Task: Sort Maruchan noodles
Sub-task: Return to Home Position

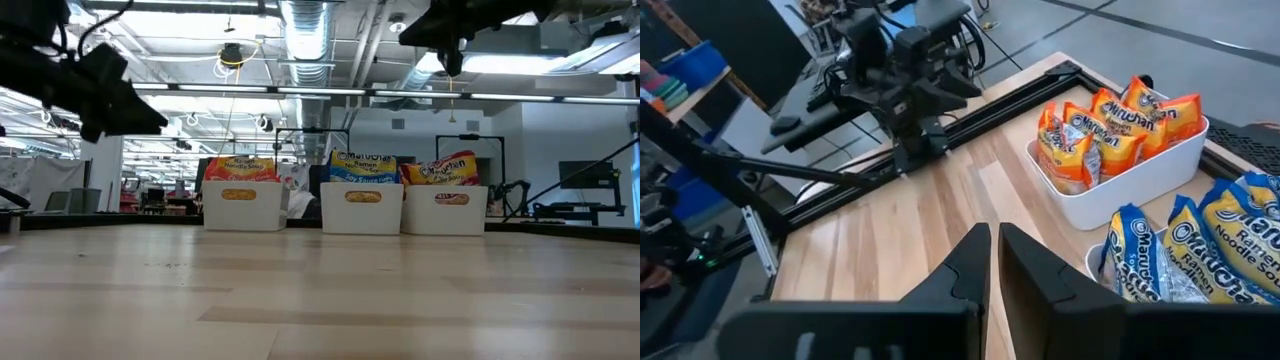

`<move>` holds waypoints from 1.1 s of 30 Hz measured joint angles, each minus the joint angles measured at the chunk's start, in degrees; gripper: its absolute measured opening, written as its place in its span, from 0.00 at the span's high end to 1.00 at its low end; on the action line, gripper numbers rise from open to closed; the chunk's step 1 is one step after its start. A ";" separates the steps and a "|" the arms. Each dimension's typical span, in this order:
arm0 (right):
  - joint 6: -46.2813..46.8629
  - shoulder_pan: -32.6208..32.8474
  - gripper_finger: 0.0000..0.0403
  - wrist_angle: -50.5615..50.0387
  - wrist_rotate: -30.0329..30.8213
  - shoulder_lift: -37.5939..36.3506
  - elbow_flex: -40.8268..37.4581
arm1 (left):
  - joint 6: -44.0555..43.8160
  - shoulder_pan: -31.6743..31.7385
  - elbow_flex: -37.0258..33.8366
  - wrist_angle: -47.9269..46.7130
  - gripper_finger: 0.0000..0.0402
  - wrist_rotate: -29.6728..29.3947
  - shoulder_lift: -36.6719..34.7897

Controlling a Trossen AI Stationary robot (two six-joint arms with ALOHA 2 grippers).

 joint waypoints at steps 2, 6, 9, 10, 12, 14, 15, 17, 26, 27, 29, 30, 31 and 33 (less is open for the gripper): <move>-0.42 0.09 0.87 -0.42 0.01 -0.01 0.00 | -1.38 0.00 -2.44 3.18 0.62 0.88 0.02; -1.65 0.07 0.87 -3.09 -0.04 -0.56 -0.02 | -2.20 0.00 -4.92 7.50 0.62 1.35 0.14; -3.77 0.03 0.87 -5.42 -0.08 -1.91 -0.08 | -2.19 0.00 -4.92 7.28 0.62 0.95 0.04; -4.58 0.03 0.87 -5.61 -0.09 -2.57 -0.09 | -2.27 0.00 -4.89 7.21 0.62 0.76 0.04; -6.06 0.01 0.87 -6.39 -0.09 -4.11 -0.09 | -2.28 0.00 -4.88 7.08 0.62 0.60 0.14; -8.06 0.03 0.87 -8.30 -0.09 -6.32 -0.09 | -2.28 0.00 -4.86 6.98 0.62 0.59 0.37; -9.13 0.05 0.87 -9.36 -0.11 -7.75 -0.19 | -2.28 0.00 -4.86 6.96 0.62 0.59 0.46; -11.06 0.12 0.87 -10.59 -0.21 -11.10 -1.37 | -2.26 0.00 -4.86 6.88 0.62 0.61 0.80; -11.30 -1.63 0.87 -10.03 4.22 -31.03 -16.41 | -0.94 0.00 -4.83 6.74 0.62 0.68 1.31; -10.83 -1.58 0.87 -9.71 5.93 -33.32 -18.33 | -0.92 0.00 -4.83 6.72 0.62 0.68 1.31; -10.46 -1.46 0.87 -9.47 8.72 -37.38 -22.08 | -0.92 0.00 -4.83 6.70 0.62 0.68 1.31; -10.44 -1.46 0.87 -9.47 9.96 -39.66 -24.03 | -0.92 0.00 -4.83 6.68 0.62 0.70 1.31; -10.42 -1.48 0.87 -9.69 11.07 -41.92 -25.90 | -0.92 0.00 -4.83 6.67 0.62 0.70 1.31; -10.41 -1.64 0.87 -9.51 12.73 -46.50 -29.29 | -0.92 0.00 -4.83 6.67 0.62 0.70 1.31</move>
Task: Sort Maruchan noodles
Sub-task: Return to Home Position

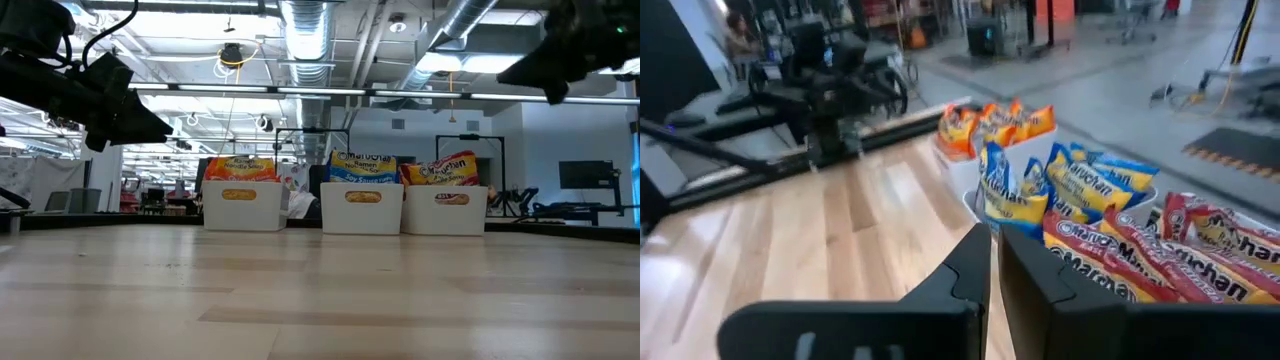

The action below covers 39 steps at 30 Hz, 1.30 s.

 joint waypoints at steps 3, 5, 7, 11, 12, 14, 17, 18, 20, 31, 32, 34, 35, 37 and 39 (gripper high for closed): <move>1.20 -0.01 0.87 0.22 0.14 -6.43 -4.63 | 0.00 0.00 0.01 -0.02 0.62 0.00 0.00; 2.73 0.00 0.87 -0.11 0.10 -10.65 -7.33 | 0.00 0.00 -0.01 -0.02 0.62 0.00 0.00; 3.52 0.01 0.87 0.71 0.05 -13.04 -9.28 | 0.00 0.00 -0.01 -0.02 0.62 0.00 0.00; 2.95 0.03 0.87 0.82 -1.42 -12.03 -9.89 | 0.02 0.02 0.01 -0.04 0.62 0.08 0.02; 2.76 0.08 0.87 1.30 -2.19 -11.77 -9.73 | 0.02 0.00 -0.01 -0.04 0.62 0.00 0.00; 2.16 0.11 0.87 0.65 -2.64 -11.98 -9.92 | 0.02 0.02 -0.01 -0.06 0.62 0.08 -0.04; 1.23 0.11 0.87 1.53 -2.74 -12.95 -9.95 | 0.00 0.02 -0.01 -0.04 0.62 0.07 -0.02; 1.21 0.11 0.87 1.86 -2.74 -12.95 -10.32 | 0.00 0.02 -0.01 -0.07 0.62 0.07 -0.02; 1.07 0.13 0.87 1.78 -2.77 -12.88 -11.83 | 0.01 0.02 -0.01 -0.06 0.62 0.08 -0.02; 6.03 0.13 0.87 3.32 -3.74 -12.49 -17.57 | 0.00 0.02 -0.01 -0.07 0.62 0.04 -0.02; 6.02 0.11 0.87 3.13 -3.55 -12.59 -17.56 | 0.00 0.02 -0.01 -0.07 0.62 0.04 -0.02; 6.05 0.11 0.87 1.36 -2.97 -12.29 -17.33 | 0.00 0.02 -0.01 -0.07 0.62 0.04 -0.02; 6.17 0.11 0.87 0.75 -2.95 -12.11 -17.25 | 0.00 0.02 -0.01 -0.07 0.62 0.02 -0.02; 6.17 0.15 0.87 0.38 -2.98 -11.87 -17.22 | 0.00 0.02 -0.01 -0.07 0.62 0.04 -0.02; 6.17 0.13 0.87 0.36 -2.98 -11.95 -17.22 | 0.00 0.02 -0.01 -0.07 0.62 0.02 -0.02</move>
